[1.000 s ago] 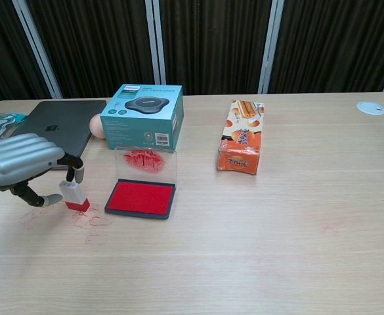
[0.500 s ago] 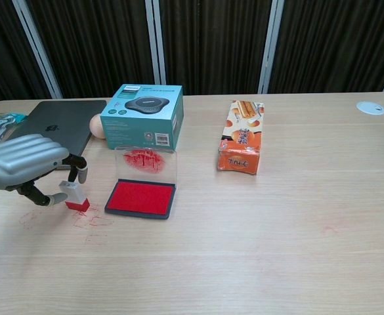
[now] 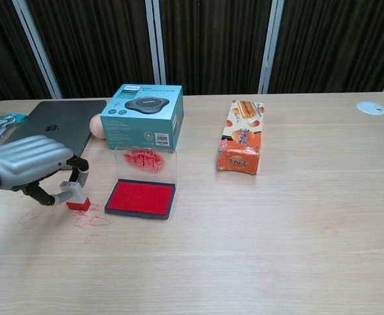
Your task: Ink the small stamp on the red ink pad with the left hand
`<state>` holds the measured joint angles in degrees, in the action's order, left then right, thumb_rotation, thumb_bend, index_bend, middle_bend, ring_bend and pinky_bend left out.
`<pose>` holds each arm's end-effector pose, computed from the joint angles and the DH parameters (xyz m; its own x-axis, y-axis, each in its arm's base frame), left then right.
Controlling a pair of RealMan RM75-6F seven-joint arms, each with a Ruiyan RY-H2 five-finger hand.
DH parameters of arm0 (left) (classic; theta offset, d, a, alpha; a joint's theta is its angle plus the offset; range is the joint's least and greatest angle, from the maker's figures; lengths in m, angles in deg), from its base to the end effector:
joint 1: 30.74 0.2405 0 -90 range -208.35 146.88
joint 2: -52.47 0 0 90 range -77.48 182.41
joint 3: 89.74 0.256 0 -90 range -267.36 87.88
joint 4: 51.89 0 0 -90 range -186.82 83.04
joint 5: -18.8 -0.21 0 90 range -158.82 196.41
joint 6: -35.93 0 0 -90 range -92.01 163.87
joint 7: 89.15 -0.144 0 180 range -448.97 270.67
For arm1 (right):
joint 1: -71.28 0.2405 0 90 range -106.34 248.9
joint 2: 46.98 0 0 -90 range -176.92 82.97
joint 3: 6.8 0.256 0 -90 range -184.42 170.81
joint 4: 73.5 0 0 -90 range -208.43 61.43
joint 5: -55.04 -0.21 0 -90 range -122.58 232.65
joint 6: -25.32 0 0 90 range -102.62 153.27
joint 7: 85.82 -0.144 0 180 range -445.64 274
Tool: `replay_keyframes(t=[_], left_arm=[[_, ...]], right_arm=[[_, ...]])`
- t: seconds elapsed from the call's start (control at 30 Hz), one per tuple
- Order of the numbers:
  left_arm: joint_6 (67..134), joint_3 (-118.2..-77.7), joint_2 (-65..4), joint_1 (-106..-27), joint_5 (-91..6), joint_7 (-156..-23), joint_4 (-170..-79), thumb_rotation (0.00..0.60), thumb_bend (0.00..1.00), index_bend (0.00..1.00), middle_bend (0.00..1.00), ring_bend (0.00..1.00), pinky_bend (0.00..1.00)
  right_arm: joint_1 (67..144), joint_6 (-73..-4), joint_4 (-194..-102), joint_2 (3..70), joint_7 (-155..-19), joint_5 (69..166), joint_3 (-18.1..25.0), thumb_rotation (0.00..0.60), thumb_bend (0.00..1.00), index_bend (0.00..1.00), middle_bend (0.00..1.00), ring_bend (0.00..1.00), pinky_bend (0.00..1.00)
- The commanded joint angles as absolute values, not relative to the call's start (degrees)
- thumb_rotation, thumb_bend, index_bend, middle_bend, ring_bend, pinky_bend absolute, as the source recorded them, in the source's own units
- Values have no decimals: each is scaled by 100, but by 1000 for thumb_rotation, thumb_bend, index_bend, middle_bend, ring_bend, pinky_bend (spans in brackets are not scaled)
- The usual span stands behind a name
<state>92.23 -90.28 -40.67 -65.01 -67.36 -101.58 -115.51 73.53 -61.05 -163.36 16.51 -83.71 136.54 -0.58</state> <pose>-0.2432 0.3133 -0.0356 0.7093 0.1809 0.6813 0.6605 -0.5083 -0.5526 -0.3322 -0.1782 0.1834 0.4702 0.0589 0.8806 -0.8795 0.1144 0.4620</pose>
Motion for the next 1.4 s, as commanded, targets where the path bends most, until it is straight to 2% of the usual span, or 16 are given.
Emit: replay_keyframes(t=[0.03,0.3,0.5,0.7,0.87,1.17,1.4], left_arm=[[9213,-9025,-4074,-6508,-6718,-10177,-11551,600,353,479,494,836,927],[9199,-9054,-4039,-6527,-6642,-10155,-11626,600,383,510,523,836,927],[9224,-9144,-3866,-6571,-6587,-10054,-12011,600,400,514,526,836,927],[8988,-9491,-3519,-6777,-6192,-10105,-13011,600,438,521,527,836,927],[8574,-9759,-3613,-7075,-5569,-10675,-13339,600,450,531,532,835,927],[8323,-9879,-4061,-7474,-4716,-11654,-13204,600,458,566,552,835,927],[8271,-9883,-4301,-7673,-4467,-11881,-12954,600,459,595,565,836,927]], right_arm=[[7354,-6099,-16336,1649,-8371,13644,-54,600,0,0,0,0,0],[7360,-6073,-16333,1650,-8385,13622,-51,600,0,0,0,0,0],[7363,-6064,-16336,1643,-8409,13606,-41,600,0,0,0,0,0],[7371,-6041,-16329,1633,-8452,13572,-23,600,0,0,0,0,0],[7388,-5999,-16306,1628,-8480,13509,7,600,0,0,0,0,0],[7417,-5877,-16216,1623,-8567,13315,78,600,0,0,0,0,0],[7434,-5807,-16180,1631,-8594,13248,92,600,0,0,0,0,0]])
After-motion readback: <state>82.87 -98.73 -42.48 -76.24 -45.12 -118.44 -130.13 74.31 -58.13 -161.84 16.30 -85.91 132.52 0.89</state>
